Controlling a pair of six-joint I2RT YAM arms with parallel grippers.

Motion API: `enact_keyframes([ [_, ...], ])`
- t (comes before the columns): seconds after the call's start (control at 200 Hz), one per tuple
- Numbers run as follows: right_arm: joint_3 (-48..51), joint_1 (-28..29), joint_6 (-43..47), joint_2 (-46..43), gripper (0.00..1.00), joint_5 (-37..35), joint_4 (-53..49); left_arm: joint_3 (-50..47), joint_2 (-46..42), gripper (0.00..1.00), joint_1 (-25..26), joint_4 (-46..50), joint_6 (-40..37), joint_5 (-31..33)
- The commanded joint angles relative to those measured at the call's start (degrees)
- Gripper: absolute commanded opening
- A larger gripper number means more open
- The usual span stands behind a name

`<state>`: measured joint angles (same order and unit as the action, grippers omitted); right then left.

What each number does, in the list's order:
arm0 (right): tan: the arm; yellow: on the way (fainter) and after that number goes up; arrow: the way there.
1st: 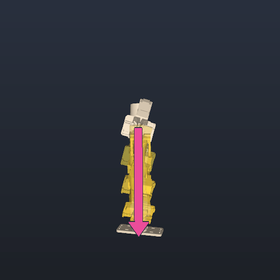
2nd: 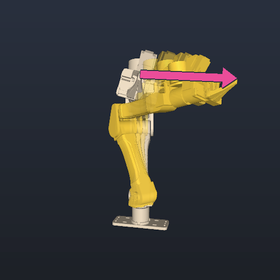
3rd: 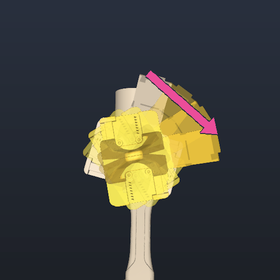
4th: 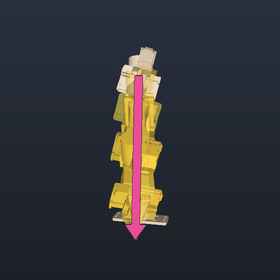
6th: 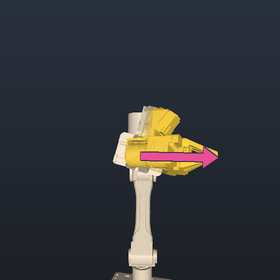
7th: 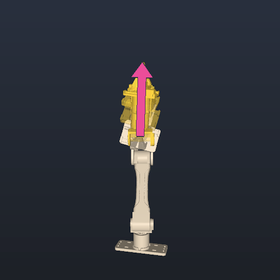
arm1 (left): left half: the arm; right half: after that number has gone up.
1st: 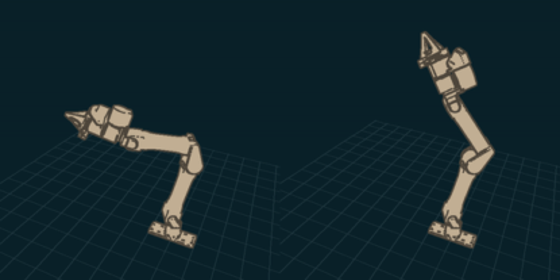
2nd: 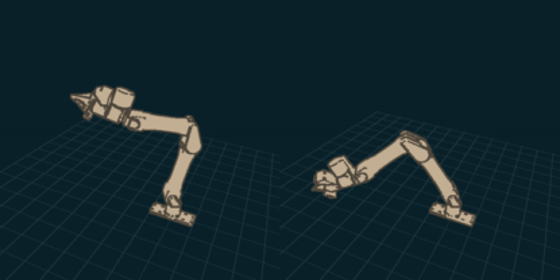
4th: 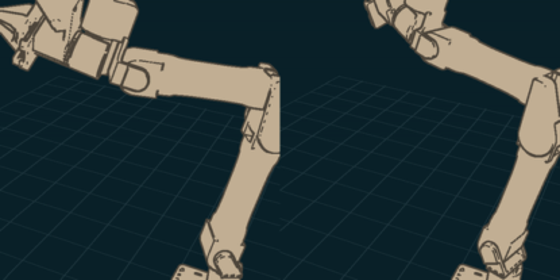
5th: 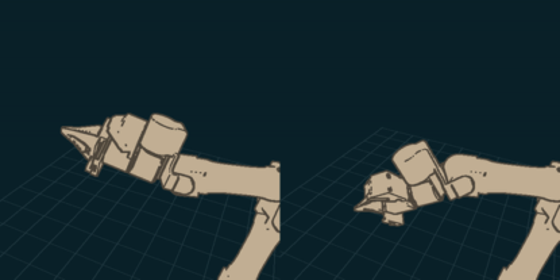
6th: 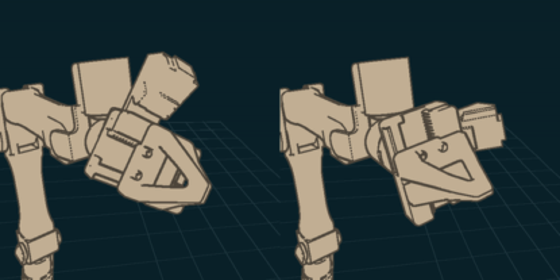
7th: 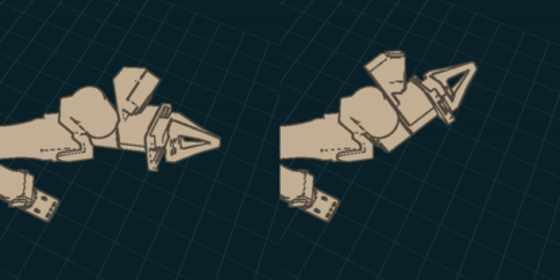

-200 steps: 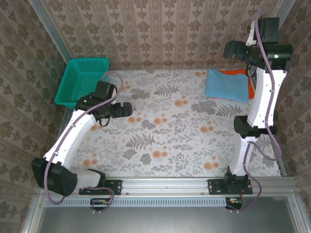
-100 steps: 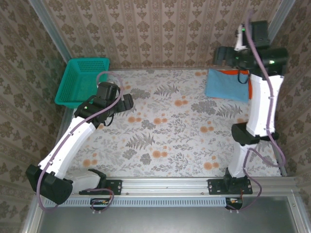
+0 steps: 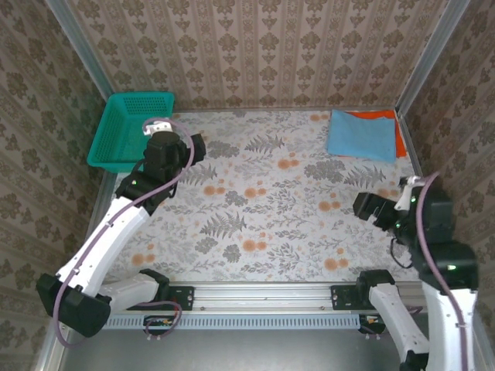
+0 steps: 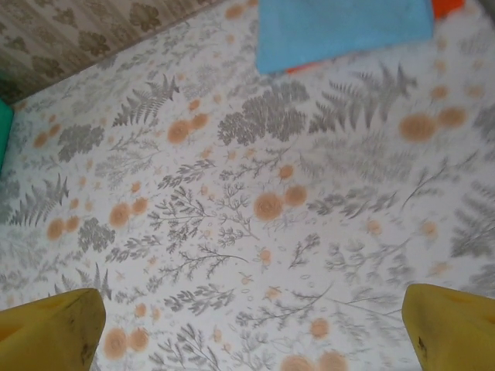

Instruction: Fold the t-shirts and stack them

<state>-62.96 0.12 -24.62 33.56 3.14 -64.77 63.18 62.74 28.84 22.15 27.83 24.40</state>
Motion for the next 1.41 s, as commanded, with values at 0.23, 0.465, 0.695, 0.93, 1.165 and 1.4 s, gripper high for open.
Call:
enact_keyframes([
  [0.23, 29.5, 0.8, -0.7, -6.7, 1.0, -4.8, 34.4, -22.2, -21.2, 1.0, -16.7, -0.8, -5.9, 3.7],
  [0.465, 38.6, 3.4, 7.9, -1.0, 0.99, -15.4, 56.1, -34.5, -28.3, 1.0, -25.0, -4.0, -20.0, 0.0],
  [0.695, 38.3, 3.6, 14.3, 20.7, 1.0, -17.2, 72.8, -40.3, -17.4, 1.0, -28.8, -19.2, -21.4, -6.8],
  [0.93, 40.7, 3.4, 15.1, 33.6, 1.0, -15.8, 86.1, -40.5, 1.1, 1.0, -29.3, -37.5, -26.5, -14.1],
  [1.165, 39.1, 2.9, 16.2, 39.7, 0.99, -15.1, 94.3, -38.8, 11.5, 1.0, -29.1, -51.0, -30.0, -20.5],
  [1.4, 37.8, 1.2, 18.9, 44.8, 1.0, -14.0, 101.8, -35.4, 23.0, 1.0, -29.0, -61.0, -30.3, -26.4],
])
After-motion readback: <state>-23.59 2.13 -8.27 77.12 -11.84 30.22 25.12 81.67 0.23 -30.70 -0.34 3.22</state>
